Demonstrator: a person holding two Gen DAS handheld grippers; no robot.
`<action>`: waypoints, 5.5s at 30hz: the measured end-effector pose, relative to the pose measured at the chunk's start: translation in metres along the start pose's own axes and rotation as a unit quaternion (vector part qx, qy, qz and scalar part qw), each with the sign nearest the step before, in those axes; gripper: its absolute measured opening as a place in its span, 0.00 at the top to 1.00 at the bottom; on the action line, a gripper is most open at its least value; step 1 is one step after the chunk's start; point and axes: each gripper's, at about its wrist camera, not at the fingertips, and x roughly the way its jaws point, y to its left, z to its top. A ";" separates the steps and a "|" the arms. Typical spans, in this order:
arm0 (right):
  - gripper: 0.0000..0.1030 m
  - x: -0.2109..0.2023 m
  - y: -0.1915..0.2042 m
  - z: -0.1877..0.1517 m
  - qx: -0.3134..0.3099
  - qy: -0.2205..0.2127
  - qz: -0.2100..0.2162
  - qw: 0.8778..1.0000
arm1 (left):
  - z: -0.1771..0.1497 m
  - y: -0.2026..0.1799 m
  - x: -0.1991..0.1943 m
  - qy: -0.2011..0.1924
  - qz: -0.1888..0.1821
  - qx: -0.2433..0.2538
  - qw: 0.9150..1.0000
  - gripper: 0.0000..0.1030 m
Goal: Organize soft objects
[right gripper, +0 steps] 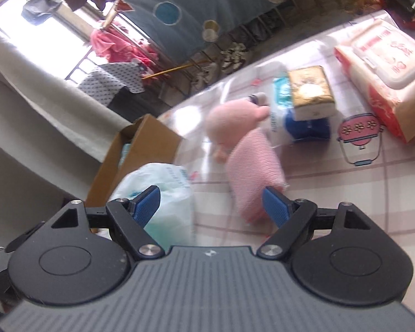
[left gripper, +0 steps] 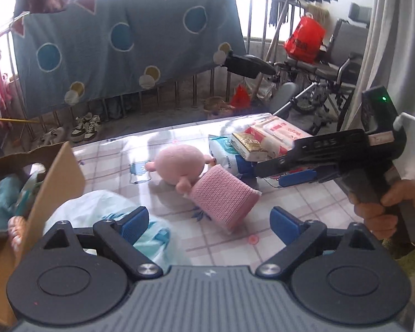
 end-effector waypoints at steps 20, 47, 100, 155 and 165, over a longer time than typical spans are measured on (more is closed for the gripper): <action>0.71 0.114 -0.060 0.031 0.051 0.092 0.024 0.994 | 0.004 -0.003 0.126 0.118 -0.061 -0.028 0.991 0.14; 0.45 0.050 -0.102 -0.028 0.178 0.071 0.072 0.979 | -0.009 -0.031 0.142 0.203 -0.104 -0.038 0.973 0.10; 0.49 0.050 0.028 0.122 -0.070 0.022 -0.098 0.993 | 0.048 0.009 0.101 0.057 -0.021 -0.113 0.992 0.18; 0.49 0.428 0.369 -0.013 -0.089 0.322 0.005 0.943 | -0.069 0.389 0.036 0.243 0.234 -0.005 0.941 0.17; 0.48 0.473 0.359 -0.031 -0.060 0.338 -0.032 0.939 | -0.073 0.400 0.071 0.262 0.229 0.043 0.936 0.16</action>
